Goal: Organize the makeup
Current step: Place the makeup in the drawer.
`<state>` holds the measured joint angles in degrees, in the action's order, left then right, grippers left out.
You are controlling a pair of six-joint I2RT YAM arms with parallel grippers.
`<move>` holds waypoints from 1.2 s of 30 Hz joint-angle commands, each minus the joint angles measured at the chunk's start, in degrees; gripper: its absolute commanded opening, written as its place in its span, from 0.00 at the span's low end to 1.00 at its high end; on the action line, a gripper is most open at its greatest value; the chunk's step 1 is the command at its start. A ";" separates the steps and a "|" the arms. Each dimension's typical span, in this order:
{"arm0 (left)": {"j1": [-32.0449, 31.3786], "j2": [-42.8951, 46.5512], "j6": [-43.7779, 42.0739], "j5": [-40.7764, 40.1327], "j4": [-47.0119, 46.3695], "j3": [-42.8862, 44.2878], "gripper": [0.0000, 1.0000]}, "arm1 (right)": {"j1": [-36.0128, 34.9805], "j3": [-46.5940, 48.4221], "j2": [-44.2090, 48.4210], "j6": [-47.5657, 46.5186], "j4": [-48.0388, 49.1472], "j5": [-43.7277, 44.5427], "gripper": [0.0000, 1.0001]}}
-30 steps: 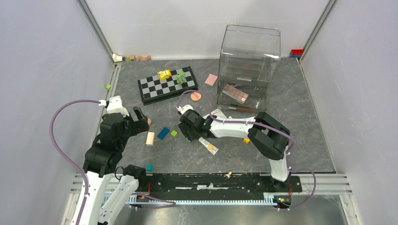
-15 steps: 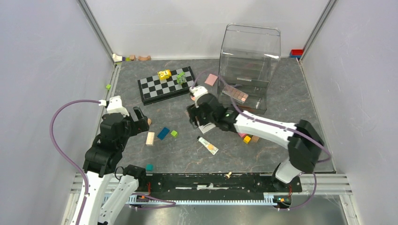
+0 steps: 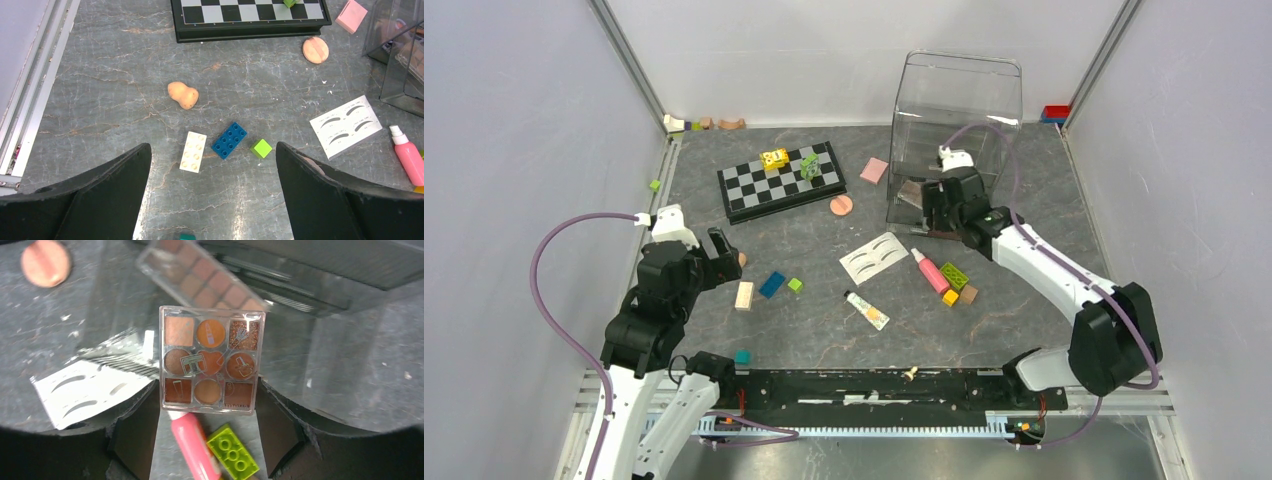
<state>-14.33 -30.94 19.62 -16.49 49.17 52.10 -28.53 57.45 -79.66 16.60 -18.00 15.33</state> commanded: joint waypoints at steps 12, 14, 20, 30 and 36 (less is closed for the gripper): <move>0.26 0.15 0.31 -0.83 -2.06 -0.24 1.00 | 14.60 -1.48 -2.51 1.32 4.79 -3.17 0.59; 0.26 0.16 0.29 -0.83 -2.06 -0.24 1.00 | 14.92 -0.91 -3.87 1.25 4.65 -2.52 0.61; 0.26 0.27 0.33 -0.91 -2.05 -0.24 1.00 | 15.93 -0.07 -6.46 1.45 6.03 -2.41 0.69; 0.26 0.26 0.33 -0.91 -2.06 -0.24 1.00 | 16.01 0.63 -8.11 1.82 6.39 -1.78 0.83; 0.26 0.24 0.33 -0.96 -2.06 -0.22 1.00 | 15.98 0.75 -7.24 1.71 6.40 -1.98 0.83</move>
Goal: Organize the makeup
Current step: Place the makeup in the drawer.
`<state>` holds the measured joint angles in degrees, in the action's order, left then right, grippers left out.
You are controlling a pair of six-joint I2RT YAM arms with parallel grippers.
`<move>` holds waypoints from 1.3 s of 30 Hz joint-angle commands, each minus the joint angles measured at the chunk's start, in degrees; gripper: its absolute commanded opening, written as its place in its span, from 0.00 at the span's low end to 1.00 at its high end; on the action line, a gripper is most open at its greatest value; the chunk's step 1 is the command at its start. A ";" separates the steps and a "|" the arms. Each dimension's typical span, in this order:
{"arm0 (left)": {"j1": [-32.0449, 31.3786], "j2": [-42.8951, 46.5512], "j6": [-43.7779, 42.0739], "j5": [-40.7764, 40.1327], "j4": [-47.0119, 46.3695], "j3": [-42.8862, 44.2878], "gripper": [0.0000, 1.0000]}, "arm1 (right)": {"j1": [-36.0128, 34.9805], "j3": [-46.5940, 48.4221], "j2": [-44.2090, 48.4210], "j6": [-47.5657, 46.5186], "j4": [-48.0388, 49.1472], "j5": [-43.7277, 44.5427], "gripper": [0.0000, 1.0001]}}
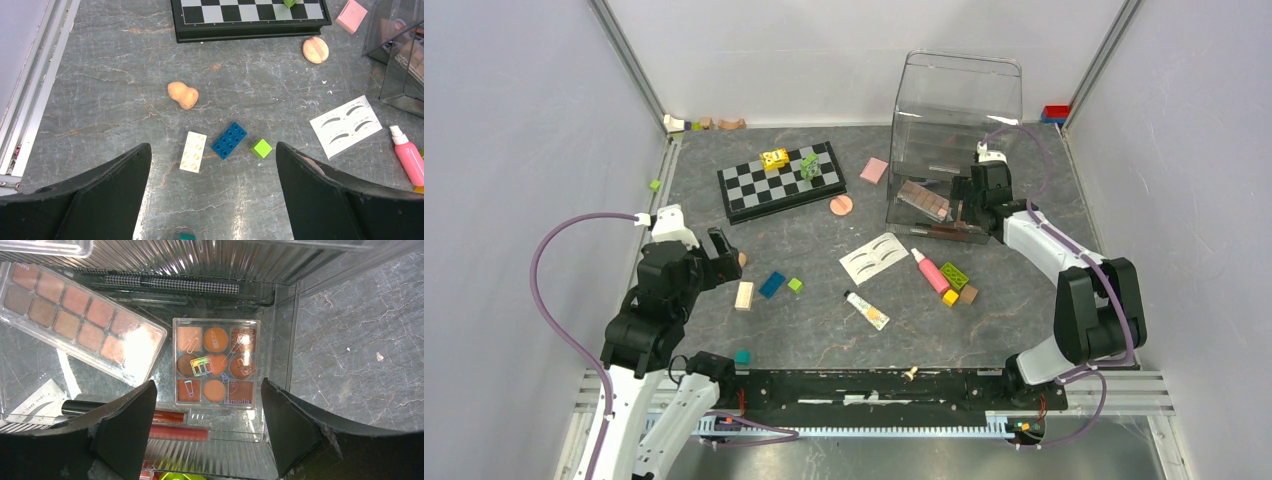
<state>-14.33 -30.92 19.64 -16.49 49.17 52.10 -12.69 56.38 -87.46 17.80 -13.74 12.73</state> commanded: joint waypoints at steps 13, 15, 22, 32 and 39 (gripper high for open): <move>0.26 0.04 0.31 -0.69 -2.06 -0.24 1.00 | -1.31 -0.68 10.47 0.29 3.30 -1.78 0.80; 0.26 -0.02 0.27 -0.56 -2.06 -0.24 1.00 | -2.35 -1.17 12.64 -0.20 3.78 -1.70 0.80; 0.26 -0.42 0.21 -0.30 -2.15 -0.24 1.00 | -12.16 -0.90 16.91 -3.68 2.01 -0.70 0.80; 0.26 -1.68 0.22 -0.41 -2.15 -0.22 1.00 | -26.97 -9.65 17.45 -1.40 4.40 -5.14 0.80; 0.26 -1.36 0.48 -1.09 -2.14 -0.32 1.00 | -33.53 -16.57 17.88 2.19 5.41 -5.04 0.80</move>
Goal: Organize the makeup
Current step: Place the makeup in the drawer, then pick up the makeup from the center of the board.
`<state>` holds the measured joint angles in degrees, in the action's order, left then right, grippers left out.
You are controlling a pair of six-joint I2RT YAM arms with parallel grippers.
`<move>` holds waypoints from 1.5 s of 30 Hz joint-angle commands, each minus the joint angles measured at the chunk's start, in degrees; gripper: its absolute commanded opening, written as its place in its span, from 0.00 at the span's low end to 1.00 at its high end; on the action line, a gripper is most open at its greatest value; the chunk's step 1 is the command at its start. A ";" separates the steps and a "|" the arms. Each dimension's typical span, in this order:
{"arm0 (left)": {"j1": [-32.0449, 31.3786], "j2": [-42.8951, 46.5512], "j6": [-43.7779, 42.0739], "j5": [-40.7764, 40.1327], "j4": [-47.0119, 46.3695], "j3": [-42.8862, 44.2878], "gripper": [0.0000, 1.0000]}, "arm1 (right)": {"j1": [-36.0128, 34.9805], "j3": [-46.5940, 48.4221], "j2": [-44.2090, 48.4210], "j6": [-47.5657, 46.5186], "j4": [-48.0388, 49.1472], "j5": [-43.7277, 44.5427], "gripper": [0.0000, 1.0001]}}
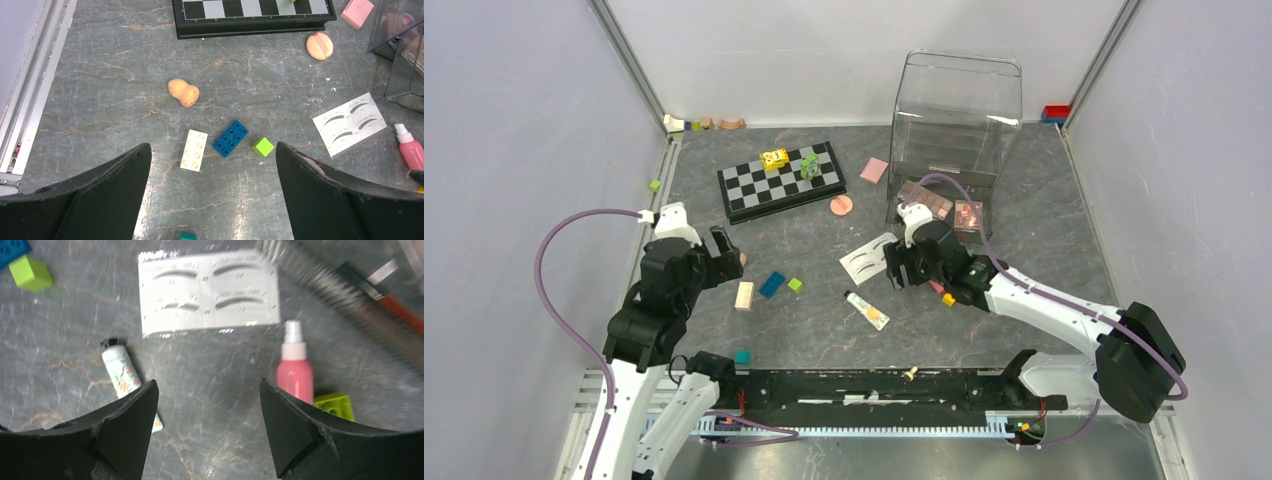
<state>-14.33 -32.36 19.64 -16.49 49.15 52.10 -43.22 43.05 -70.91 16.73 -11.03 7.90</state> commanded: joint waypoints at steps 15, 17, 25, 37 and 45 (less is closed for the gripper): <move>0.26 -1.91 0.66 -1.44 -2.06 -0.49 1.00 | -18.37 -7.35 1.50 9.84 3.89 8.80 0.81; 0.26 -2.23 0.68 -1.47 -2.12 -0.50 1.00 | -18.51 -7.36 2.18 9.99 3.66 9.58 0.81; 0.26 -3.40 0.76 -1.44 -2.09 -0.50 1.00 | -18.54 -7.11 3.52 9.28 -0.47 11.74 0.84; 0.26 -4.22 0.84 -1.13 -2.12 -0.58 1.00 | -18.50 -4.20 6.66 6.10 -9.19 20.39 0.90; 0.27 -4.46 0.84 -0.91 -2.12 -0.59 1.00 | -18.52 -0.97 9.84 7.44 -17.28 32.66 0.92</move>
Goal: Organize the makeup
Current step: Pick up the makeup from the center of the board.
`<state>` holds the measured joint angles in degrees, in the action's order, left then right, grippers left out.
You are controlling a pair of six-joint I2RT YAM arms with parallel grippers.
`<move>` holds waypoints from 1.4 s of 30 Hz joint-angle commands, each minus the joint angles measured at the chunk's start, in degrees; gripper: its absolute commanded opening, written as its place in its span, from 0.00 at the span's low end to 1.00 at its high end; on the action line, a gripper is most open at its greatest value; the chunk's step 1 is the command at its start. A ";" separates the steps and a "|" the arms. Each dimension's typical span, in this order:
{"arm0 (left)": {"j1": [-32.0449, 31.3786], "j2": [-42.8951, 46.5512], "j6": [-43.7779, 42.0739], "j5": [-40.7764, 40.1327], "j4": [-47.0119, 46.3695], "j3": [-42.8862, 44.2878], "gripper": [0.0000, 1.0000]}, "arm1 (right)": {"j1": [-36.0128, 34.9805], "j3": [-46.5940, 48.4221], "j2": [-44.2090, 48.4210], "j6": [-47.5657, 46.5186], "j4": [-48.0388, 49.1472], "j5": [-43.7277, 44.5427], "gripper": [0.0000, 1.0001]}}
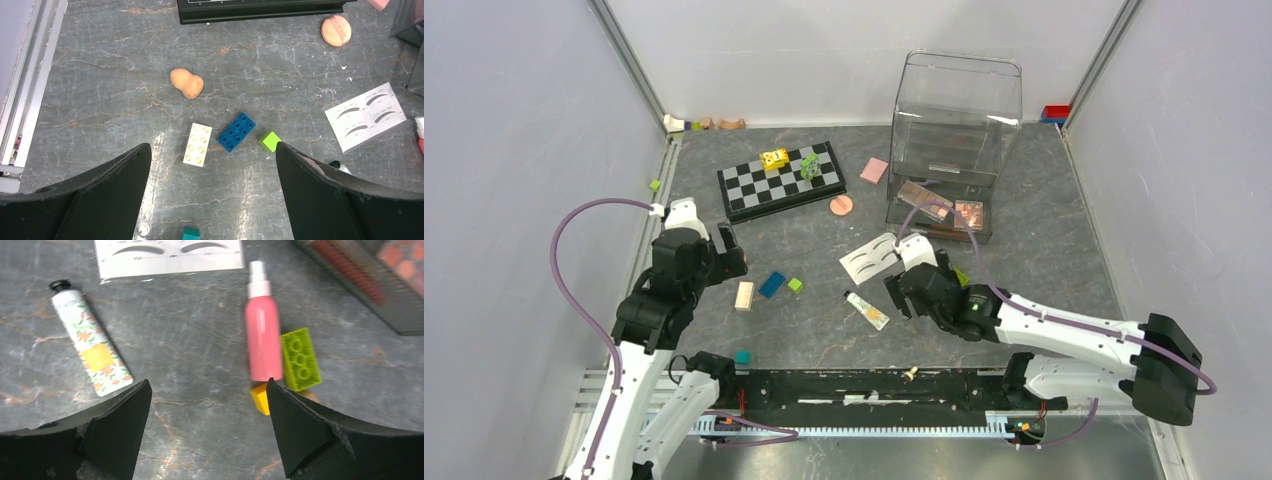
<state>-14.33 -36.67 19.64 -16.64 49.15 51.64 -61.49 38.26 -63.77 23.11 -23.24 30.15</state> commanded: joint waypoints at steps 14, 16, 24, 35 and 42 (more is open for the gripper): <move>0.26 -1.32 0.75 -0.25 -2.21 -0.13 1.00 | 10.08 11.39 12.29 -6.94 -10.93 13.12 0.97; 0.26 -1.55 0.80 -0.26 -2.17 -0.13 1.00 | 10.08 10.42 12.13 -6.46 -10.65 11.72 0.97; 0.26 -9.85 4.21 4.49 -0.43 6.91 1.00 | 10.03 7.37 14.07 -5.35 -9.10 3.47 0.97; -4.86 -32.45 7.55 12.42 -13.61 20.22 0.93 | 10.07 6.42 20.35 -5.79 -11.81 -0.78 0.97; -9.79 -54.91 2.64 13.29 -14.09 39.69 0.93 | 10.08 6.54 23.27 -5.30 -14.48 -2.65 0.97</move>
<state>-22.44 -83.66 25.21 -5.41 38.63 82.24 -51.59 44.75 -42.02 17.52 -36.01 28.77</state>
